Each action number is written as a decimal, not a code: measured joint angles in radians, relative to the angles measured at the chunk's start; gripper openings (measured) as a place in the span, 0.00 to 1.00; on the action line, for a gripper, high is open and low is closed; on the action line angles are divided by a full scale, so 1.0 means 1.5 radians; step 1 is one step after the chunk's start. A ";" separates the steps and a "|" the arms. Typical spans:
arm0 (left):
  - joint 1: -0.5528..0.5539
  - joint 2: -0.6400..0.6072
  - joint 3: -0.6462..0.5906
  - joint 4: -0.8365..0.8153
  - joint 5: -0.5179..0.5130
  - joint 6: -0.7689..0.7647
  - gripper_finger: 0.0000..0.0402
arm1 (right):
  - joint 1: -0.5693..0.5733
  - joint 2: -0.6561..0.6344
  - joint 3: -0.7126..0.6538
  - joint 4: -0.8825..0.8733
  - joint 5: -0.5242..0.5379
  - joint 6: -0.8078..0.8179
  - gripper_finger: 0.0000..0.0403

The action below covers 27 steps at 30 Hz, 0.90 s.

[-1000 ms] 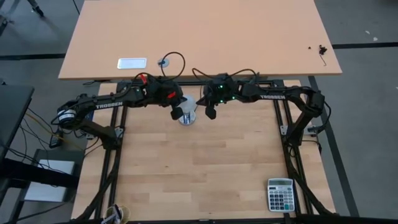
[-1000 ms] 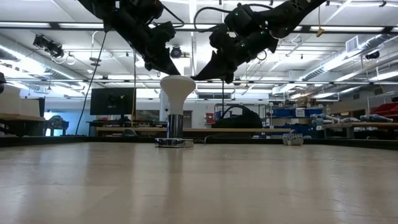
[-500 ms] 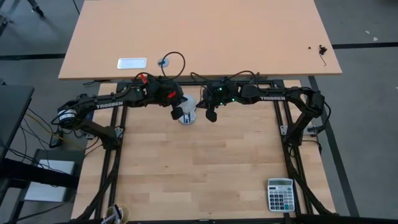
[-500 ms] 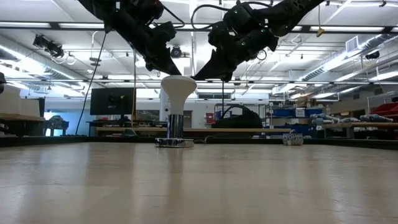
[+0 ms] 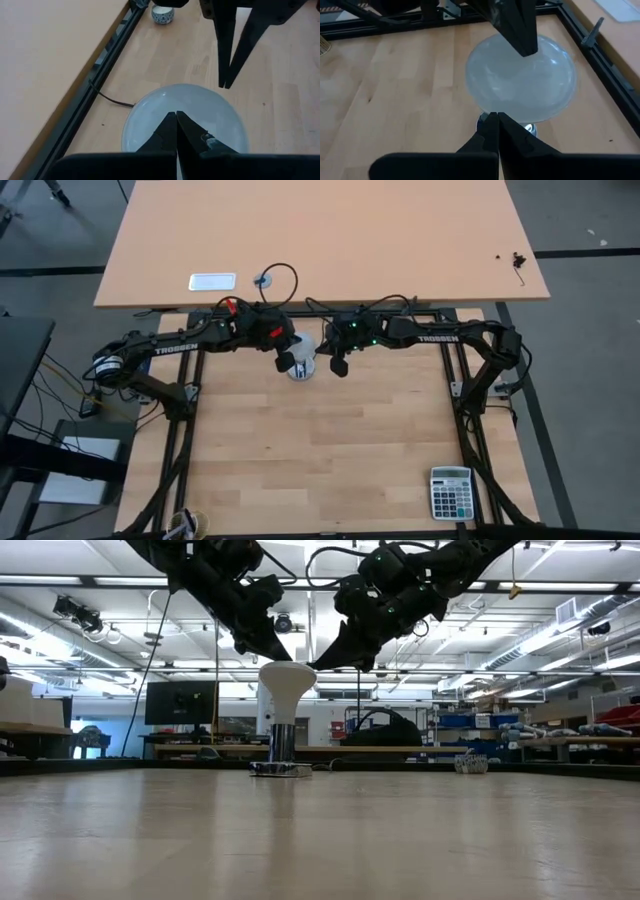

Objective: Screw lightbulb
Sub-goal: Insert the light into the lamp socket

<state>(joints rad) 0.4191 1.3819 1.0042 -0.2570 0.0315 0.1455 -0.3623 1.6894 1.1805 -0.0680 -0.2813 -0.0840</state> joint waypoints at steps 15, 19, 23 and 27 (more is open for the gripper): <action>0.000 -0.001 0.000 -0.003 0.000 0.003 0.00 | 0.017 0.007 0.001 0.051 0.050 0.026 0.02; 0.000 -0.001 0.001 -0.006 0.000 0.003 0.00 | 0.018 0.007 0.001 0.044 0.087 0.021 0.02; 0.000 -0.001 0.001 -0.006 0.000 0.003 0.00 | 0.013 0.007 0.001 0.038 0.090 0.026 0.02; 0.000 -0.001 0.001 -0.006 0.000 0.003 0.00 | 0.017 0.008 0.001 0.040 0.087 0.026 0.02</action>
<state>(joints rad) 0.4191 1.3811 1.0054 -0.2652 0.0317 0.1497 -0.3372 1.7018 1.1816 -0.0083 -0.1514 -0.0448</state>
